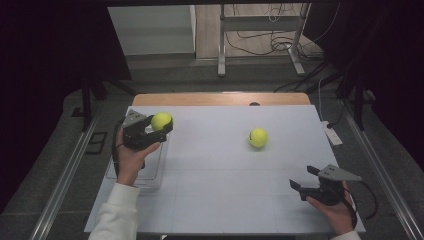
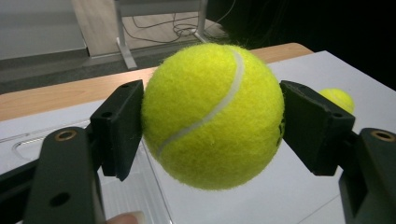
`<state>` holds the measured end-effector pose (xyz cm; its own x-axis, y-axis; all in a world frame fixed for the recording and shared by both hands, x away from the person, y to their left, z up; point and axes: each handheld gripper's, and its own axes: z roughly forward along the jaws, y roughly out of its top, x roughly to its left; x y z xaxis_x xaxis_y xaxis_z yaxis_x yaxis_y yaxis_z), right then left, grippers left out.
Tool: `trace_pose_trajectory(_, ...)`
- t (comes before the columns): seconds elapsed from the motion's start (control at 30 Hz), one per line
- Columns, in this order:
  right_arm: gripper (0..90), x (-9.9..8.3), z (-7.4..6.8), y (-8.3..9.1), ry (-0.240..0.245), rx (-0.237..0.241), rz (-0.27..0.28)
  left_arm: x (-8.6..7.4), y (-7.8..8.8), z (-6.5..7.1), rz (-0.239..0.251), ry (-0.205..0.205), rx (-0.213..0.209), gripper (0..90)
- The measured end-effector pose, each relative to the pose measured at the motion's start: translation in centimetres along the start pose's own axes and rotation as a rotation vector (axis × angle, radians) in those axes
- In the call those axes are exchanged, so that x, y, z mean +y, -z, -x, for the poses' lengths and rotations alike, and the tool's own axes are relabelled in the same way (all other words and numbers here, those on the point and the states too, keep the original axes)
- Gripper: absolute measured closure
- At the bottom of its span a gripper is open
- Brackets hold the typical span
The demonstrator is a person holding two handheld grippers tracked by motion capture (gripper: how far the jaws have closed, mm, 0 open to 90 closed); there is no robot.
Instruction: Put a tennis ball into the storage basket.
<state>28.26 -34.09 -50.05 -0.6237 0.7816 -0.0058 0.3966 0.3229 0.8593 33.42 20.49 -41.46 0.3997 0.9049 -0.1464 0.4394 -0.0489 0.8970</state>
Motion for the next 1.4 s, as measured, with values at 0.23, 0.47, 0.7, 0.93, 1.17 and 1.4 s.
trace_pose_trajectory(0.23,14.8,0.0,0.0,0.0,-0.002,0.004,0.0,0.3,-0.2,-0.6,-0.013,0.004,0.027,27.0)
trace_pose_trajectory(0.47,14.8,0.1,0.0,-0.1,0.005,0.005,-0.003,0.7,-0.1,-1.2,-0.022,0.004,0.05,27.0)
trace_pose_trajectory(0.7,14.8,0.0,0.0,-0.1,0.004,0.006,-0.003,0.8,-0.3,-2.1,-0.044,0.019,0.069,27.0)
trace_pose_trajectory(0.93,14.8,0.1,0.0,-0.1,0.002,0.007,-0.003,0.7,-0.7,-3.0,-0.065,0.03,0.093,27.0)
trace_pose_trajectory(1.17,14.8,0.0,-0.1,-0.2,0.002,0.011,-0.003,0.5,-1.3,-3.4,-0.092,0.024,0.11,27.0)
trace_pose_trajectory(1.4,14.8,0.0,-0.1,-0.2,0.0,0.011,-0.003,0.4,-1.9,-4.1,-0.117,0.028,0.133,27.0)
